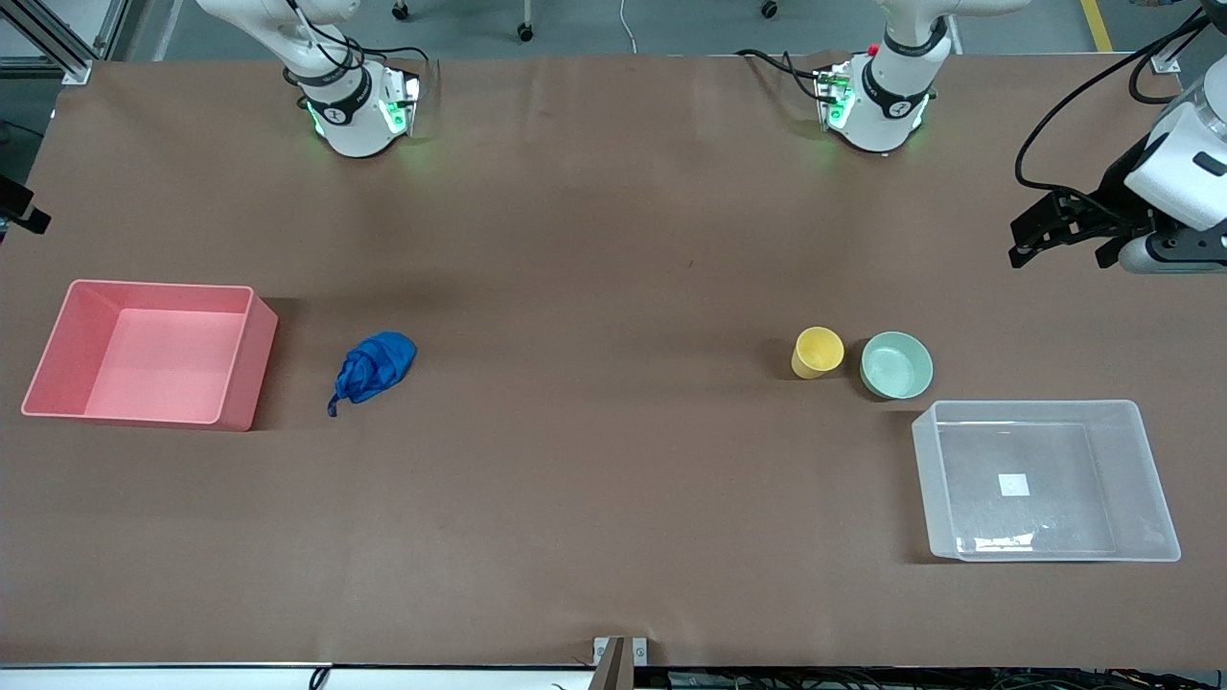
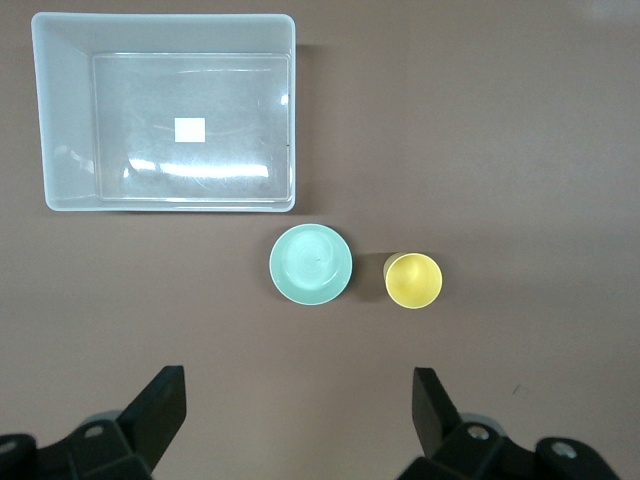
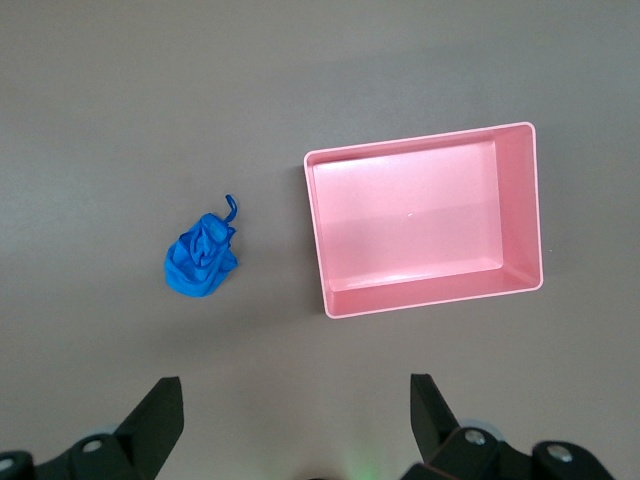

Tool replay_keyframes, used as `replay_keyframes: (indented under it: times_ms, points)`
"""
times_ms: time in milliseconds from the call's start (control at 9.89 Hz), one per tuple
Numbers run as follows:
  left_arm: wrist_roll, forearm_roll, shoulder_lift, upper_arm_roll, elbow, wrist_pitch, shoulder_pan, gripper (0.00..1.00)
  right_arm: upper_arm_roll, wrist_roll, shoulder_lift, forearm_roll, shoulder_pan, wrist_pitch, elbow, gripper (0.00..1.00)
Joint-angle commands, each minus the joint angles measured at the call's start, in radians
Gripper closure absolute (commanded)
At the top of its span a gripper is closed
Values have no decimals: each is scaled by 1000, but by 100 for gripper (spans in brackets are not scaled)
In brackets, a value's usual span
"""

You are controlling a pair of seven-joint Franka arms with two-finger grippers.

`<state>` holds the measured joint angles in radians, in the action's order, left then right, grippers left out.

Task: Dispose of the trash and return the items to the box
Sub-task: 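Reach the right gripper to the blue bag while the left gripper reaches the bowl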

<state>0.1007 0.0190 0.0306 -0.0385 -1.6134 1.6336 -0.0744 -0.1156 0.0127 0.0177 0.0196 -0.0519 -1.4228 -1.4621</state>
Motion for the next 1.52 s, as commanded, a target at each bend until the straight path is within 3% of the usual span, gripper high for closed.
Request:
replay_keyframes:
  times_ms: [0,404,607,708,910,1213,1416]
  points:
    - [11,9,-8,8,-34,8,-7,0,5,0,-5,-1,-8,15,17,0]
    - [-9,12,-41,14,-17,21,-2,0,4,0,-5,-3,-8,15,16,0]
    - [-12,10,-43,20,-92,90,2,0,5,-3,-10,-3,12,-2,-16,0]
    - [-44,10,-37,23,-179,170,5,0,4,-5,-19,-3,80,-49,-91,0]
    - [-53,10,-34,34,-354,363,8,1,4,10,-51,10,205,-228,-286,0]
    - [-52,12,-84,43,-627,746,7,1,4,12,-184,10,294,-532,-493,0]
    - [-52,12,-190,46,-703,918,8,1,4,10,-287,10,299,-820,-633,0]
